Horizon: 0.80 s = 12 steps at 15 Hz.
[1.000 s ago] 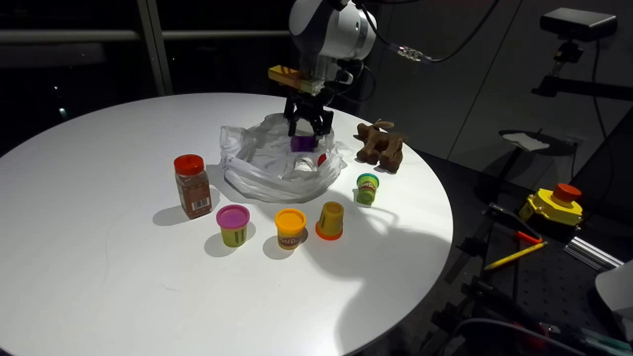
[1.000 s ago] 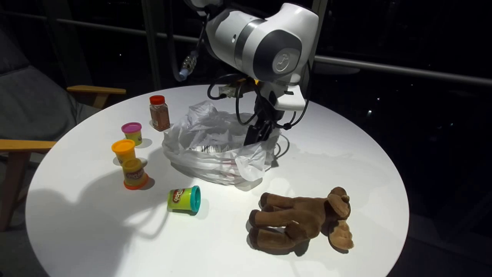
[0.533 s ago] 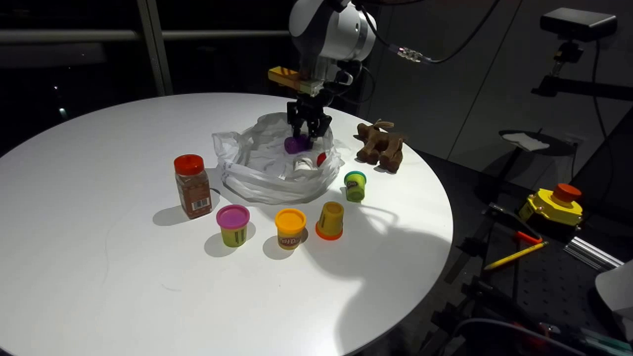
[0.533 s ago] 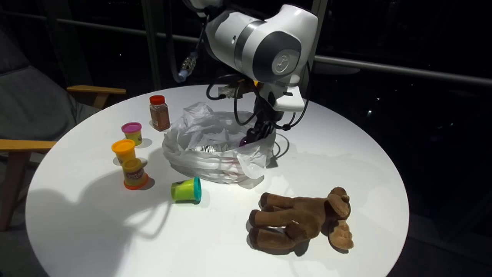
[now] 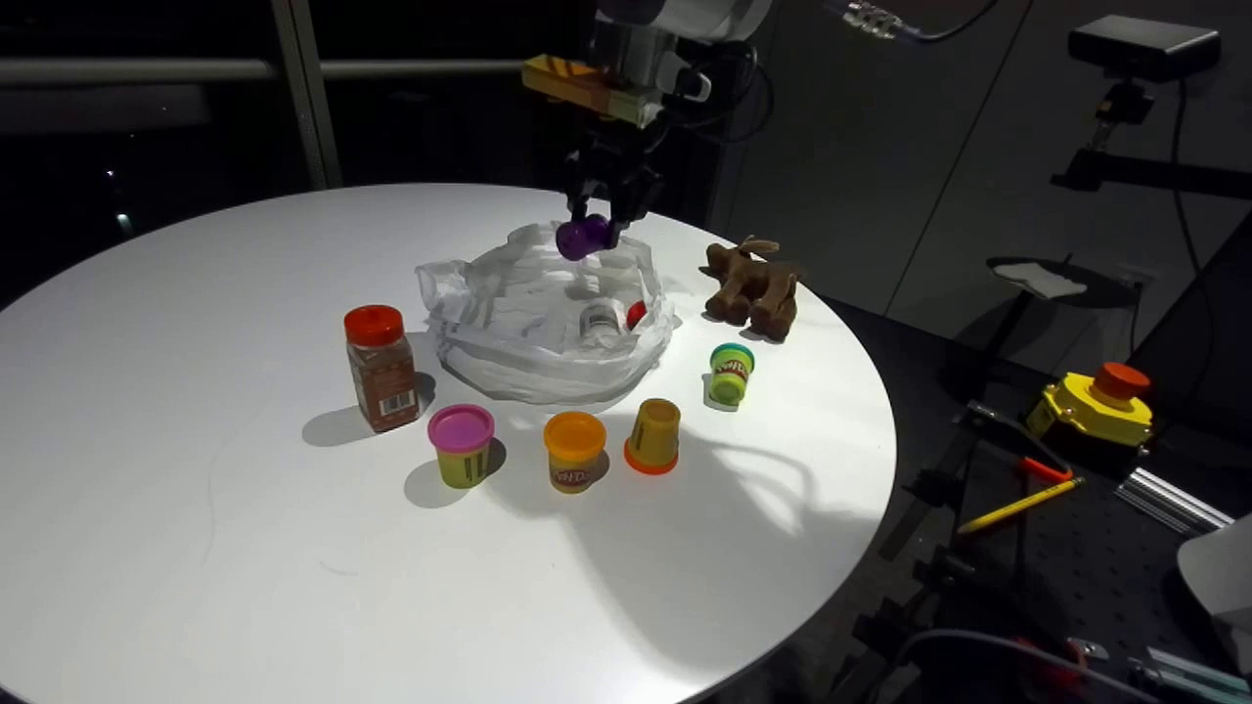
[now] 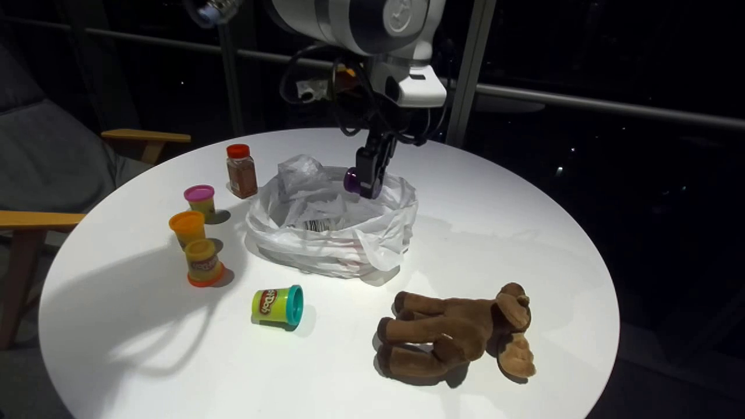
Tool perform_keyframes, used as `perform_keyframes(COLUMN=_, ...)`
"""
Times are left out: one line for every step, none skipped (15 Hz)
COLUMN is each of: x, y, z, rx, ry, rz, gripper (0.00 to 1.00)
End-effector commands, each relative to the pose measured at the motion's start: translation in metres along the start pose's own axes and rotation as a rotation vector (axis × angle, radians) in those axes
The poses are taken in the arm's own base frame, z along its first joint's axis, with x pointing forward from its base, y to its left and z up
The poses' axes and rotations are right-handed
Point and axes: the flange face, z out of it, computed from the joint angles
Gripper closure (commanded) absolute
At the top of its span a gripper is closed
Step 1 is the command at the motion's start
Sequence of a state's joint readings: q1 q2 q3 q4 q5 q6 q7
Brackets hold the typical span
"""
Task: Remove the things from the plastic bag and put them on the table
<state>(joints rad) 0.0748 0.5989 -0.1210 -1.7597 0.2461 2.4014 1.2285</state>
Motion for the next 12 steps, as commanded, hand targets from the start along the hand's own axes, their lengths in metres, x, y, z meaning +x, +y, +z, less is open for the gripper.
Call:
perform_keyframes(x=-0.027, y=0.054, z=-0.039, rx=-0.023, ry=0.018, rz=-0.188, gripper=0.79)
perform_keyframes(x=-0.024, y=0.068, z=-0.041, rx=-0.030, ry=0.020, rz=-0.203, gripper=0.79)
perform_keyframes(x=-0.021, y=0.084, z=-0.043, rx=-0.035, ry=0.024, rz=-0.207, gripper=0.79)
perform_keyframes(x=-0.016, y=0.100, z=-0.043, rx=-0.038, ry=0.029, rz=-0.201, gripper=0.79)
perform_keyframes(x=-0.007, y=0.116, z=-0.038, rx=-0.035, ry=0.045, rz=-0.197, gripper=0.79)
perform_keyframes(x=0.000, y=0.130, z=-0.033, rx=-0.035, ry=0.068, rz=-0.230, gripper=0.79)
perform_keyframes(x=0.009, y=0.137, z=-0.024, rx=-0.035, ry=0.097, rz=-0.240, gripper=0.79)
perform_keyframes(x=0.017, y=0.144, z=-0.015, rx=-0.031, ry=0.121, rz=-0.246, gripper=0.79)
perform_keyframes(x=0.027, y=0.146, z=-0.010, rx=-0.024, ry=0.145, rz=-0.245, gripper=0.79)
perform_keyframes(x=0.036, y=0.148, z=-0.004, rx=-0.018, ry=0.172, rz=-0.243, gripper=0.79)
perform_keyframes(x=0.042, y=0.148, z=0.000, rx=-0.014, ry=0.201, rz=-0.248, gripper=0.79)
perform_keyframes(x=0.045, y=0.145, z=0.002, rx=-0.008, ry=0.220, rz=-0.259, gripper=0.79)
